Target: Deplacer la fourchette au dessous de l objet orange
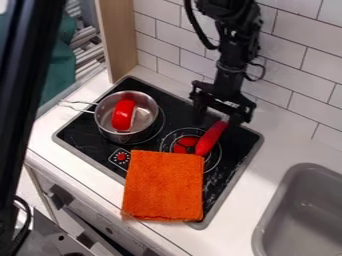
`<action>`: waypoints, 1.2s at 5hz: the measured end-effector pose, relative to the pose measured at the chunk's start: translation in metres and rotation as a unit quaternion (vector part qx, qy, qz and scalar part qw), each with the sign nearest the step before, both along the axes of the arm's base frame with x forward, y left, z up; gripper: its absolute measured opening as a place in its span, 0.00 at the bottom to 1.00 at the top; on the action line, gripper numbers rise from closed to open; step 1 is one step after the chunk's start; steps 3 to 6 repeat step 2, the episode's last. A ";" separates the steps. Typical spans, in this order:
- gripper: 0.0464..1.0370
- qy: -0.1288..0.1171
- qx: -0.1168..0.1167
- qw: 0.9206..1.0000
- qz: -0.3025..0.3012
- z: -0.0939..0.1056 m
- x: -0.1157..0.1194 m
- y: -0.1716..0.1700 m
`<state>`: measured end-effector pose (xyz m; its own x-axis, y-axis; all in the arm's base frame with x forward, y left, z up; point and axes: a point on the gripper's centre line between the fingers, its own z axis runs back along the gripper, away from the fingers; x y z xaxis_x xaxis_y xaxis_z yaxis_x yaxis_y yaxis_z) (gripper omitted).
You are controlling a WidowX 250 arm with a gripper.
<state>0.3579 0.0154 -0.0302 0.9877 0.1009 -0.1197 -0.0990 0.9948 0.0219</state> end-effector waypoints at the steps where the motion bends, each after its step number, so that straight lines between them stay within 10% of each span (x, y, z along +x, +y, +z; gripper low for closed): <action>1: 0.97 -0.031 -0.007 0.999 0.014 0.022 -0.007 0.013; 6: 0.97 -0.061 -0.010 0.998 0.018 0.040 -0.019 0.022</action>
